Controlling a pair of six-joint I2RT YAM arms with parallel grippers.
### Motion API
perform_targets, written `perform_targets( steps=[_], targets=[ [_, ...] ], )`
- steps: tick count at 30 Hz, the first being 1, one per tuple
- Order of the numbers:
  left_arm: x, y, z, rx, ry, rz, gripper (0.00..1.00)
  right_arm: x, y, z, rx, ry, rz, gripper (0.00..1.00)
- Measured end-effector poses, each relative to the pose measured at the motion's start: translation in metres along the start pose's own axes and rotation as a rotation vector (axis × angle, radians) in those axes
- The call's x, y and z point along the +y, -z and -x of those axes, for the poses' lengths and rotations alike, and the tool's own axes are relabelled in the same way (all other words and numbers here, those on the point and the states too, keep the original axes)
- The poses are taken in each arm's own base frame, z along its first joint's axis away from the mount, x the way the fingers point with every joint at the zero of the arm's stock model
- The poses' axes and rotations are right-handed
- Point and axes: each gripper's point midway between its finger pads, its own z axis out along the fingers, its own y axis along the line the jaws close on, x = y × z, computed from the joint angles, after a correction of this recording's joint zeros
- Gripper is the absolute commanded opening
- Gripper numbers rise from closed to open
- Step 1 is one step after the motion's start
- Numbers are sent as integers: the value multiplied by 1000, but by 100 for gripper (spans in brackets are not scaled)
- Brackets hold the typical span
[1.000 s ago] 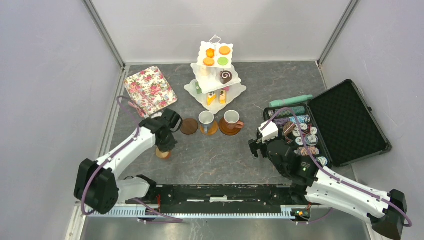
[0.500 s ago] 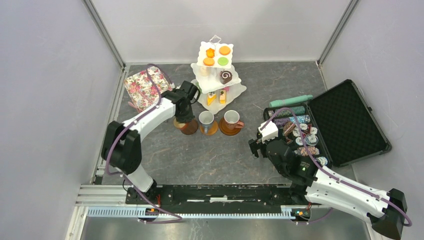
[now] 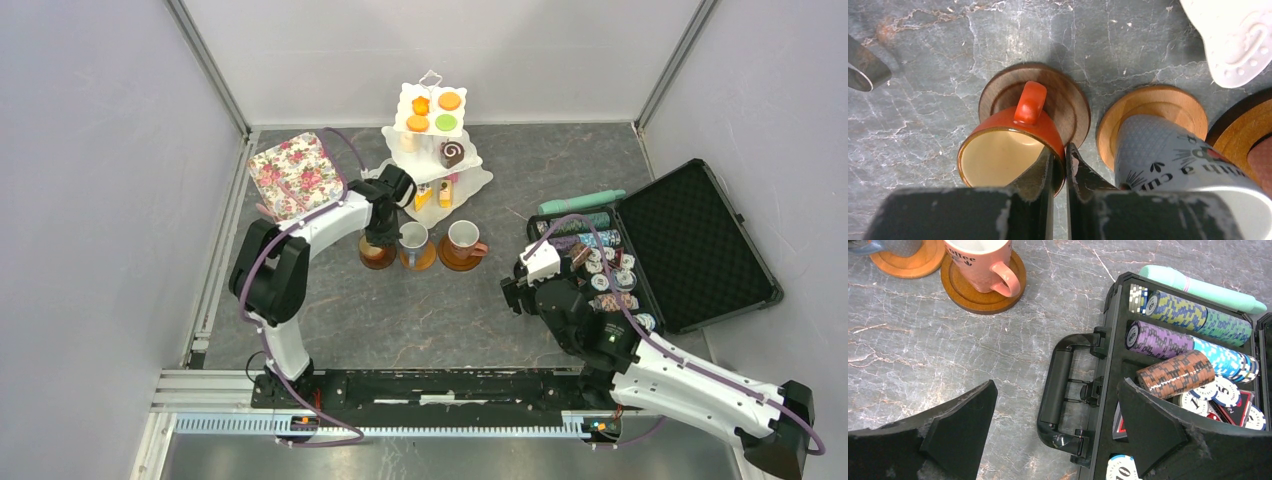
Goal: Serve the afternoon tea
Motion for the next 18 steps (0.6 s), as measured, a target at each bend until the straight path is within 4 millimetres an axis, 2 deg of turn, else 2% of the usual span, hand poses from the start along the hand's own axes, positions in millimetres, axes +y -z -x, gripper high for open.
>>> perform_targets(
  steps=[3, 11, 14, 18],
  targets=[
    [-1, -4, 0, 0, -1, 1, 24, -1, 1, 5, -7, -5, -2, 98],
    [0, 1, 3, -15, -7, -2, 49, -4, 5, 10, -11, -8, -6, 98],
    [3, 16, 10, -48, -5, -13, 58, -6, 8, 20, -23, -14, -8, 98],
    [9, 61, 29, -132, -3, -48, 73, -13, 16, 48, -62, -21, -23, 98]
  ],
)
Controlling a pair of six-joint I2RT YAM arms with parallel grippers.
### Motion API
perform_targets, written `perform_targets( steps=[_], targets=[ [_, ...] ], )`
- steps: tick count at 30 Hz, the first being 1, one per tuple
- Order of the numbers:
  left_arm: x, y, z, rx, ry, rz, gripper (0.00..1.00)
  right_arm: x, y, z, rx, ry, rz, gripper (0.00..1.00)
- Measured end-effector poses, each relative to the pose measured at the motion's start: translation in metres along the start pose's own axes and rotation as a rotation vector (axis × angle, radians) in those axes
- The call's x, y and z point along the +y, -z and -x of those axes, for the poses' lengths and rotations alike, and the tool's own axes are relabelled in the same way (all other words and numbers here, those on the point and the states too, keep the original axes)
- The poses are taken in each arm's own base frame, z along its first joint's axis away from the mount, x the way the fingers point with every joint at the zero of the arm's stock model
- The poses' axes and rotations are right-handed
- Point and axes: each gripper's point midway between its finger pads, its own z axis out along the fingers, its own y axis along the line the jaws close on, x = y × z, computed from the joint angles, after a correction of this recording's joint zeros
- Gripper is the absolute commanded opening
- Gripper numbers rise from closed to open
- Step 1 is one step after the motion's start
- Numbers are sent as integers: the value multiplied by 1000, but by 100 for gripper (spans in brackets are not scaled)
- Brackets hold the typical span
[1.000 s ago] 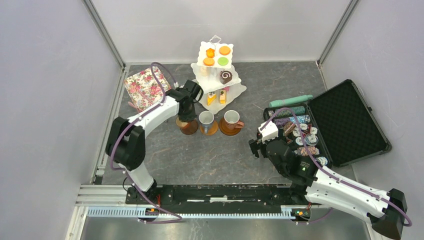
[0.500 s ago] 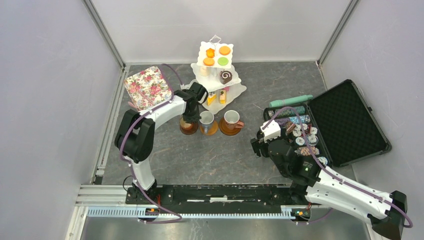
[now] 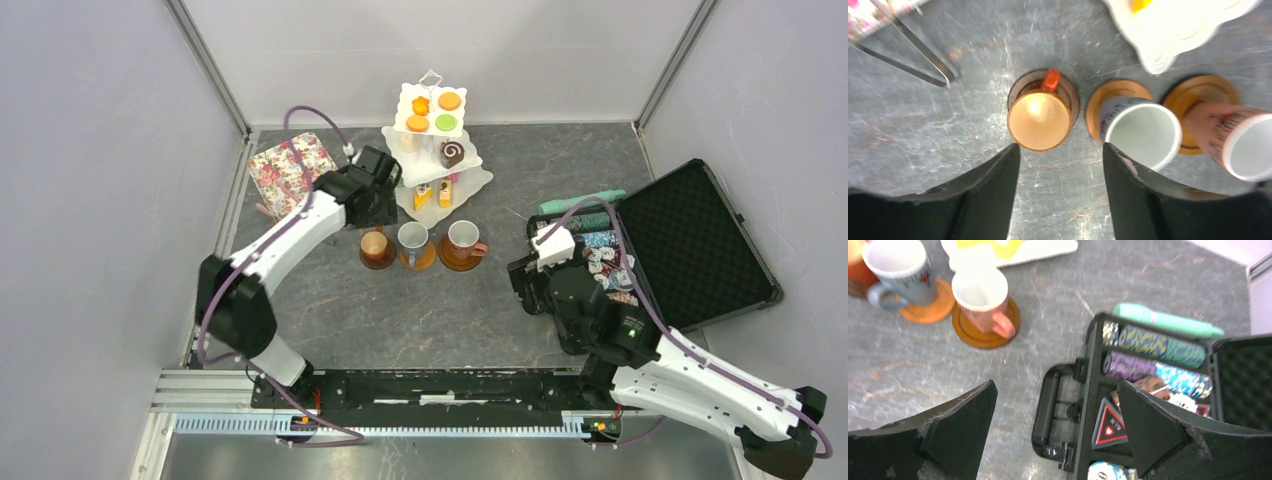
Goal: Serve the afternoon tea
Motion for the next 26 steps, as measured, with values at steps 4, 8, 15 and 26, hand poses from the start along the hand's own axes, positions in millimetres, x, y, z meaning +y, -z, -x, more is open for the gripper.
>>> perform_targets(
  steps=[4, 8, 15, 26],
  targets=[
    [-1, 64, 39, -157, 19, -99, 90, -14, 15, 50, -77, -19, -20, 98],
    [4, 151, 73, -364, 24, -245, 100, -32, 35, 104, -162, -39, -45, 98],
    [22, 308, 105, -725, -19, -502, 100, -69, 80, 186, -323, -87, -75, 98],
    [76, 444, 80, -1152, -75, -669, 100, -111, 136, 251, -531, -160, -87, 98]
  ],
)
